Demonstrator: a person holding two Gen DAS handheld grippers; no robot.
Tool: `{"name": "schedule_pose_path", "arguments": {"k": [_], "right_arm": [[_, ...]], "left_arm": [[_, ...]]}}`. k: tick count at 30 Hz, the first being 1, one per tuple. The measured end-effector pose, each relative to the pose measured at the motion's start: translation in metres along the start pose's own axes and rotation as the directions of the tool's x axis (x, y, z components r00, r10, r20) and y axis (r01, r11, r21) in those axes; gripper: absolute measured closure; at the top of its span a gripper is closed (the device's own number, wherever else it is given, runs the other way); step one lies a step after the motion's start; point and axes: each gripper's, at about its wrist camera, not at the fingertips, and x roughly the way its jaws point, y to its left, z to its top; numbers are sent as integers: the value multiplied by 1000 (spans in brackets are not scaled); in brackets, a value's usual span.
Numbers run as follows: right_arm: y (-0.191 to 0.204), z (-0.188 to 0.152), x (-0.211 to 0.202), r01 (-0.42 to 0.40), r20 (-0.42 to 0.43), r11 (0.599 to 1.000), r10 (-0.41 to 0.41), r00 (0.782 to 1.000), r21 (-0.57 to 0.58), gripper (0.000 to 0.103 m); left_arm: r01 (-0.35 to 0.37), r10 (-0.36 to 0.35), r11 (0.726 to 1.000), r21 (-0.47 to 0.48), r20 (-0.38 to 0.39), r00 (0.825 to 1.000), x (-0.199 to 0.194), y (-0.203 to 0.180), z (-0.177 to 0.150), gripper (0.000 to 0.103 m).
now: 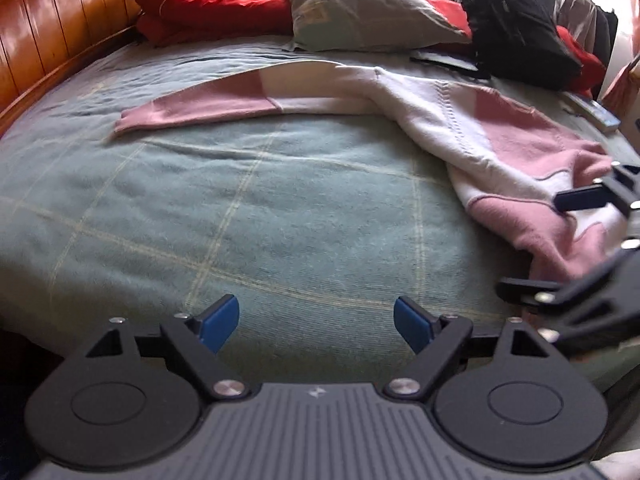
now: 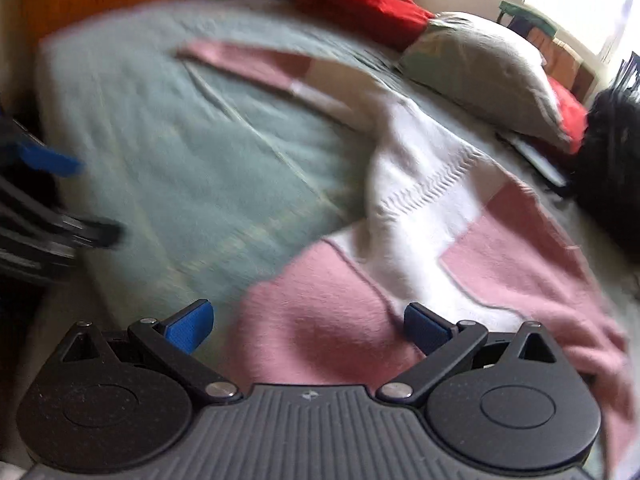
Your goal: Fold clothes
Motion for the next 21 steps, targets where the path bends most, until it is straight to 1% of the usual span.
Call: {"name": "schedule_pose_path", "arguments": {"k": [2, 3, 7, 11, 16, 21], "right_arm": [[-8, -3, 2, 58, -15, 998, -58, 998, -2, 0], [-14, -5, 1, 69, -19, 998, -68, 997, 12, 0], [-52, -13, -11, 135, -10, 987, -135, 991, 91, 0], [-100, -23, -14, 181, -24, 963, -180, 983, 198, 0], [-163, -46, -5, 204, -63, 906, -195, 979, 371, 0], [-216, -75, 11, 249, -143, 832, -205, 968, 495, 0]], "left_arm": [[31, -31, 1000, -4, 9, 999, -2, -1, -2, 16], [38, -38, 999, -1, 10, 999, -1, -3, -3, 16], [55, -55, 998, 18, 12, 998, 5, -11, -2, 16], [84, -84, 996, 32, 6, 996, 10, -21, 0, 16], [101, -100, 994, 44, -9, 995, 15, -29, -2, 15], [101, -99, 994, 48, -25, 995, 19, -33, -2, 15]]}}
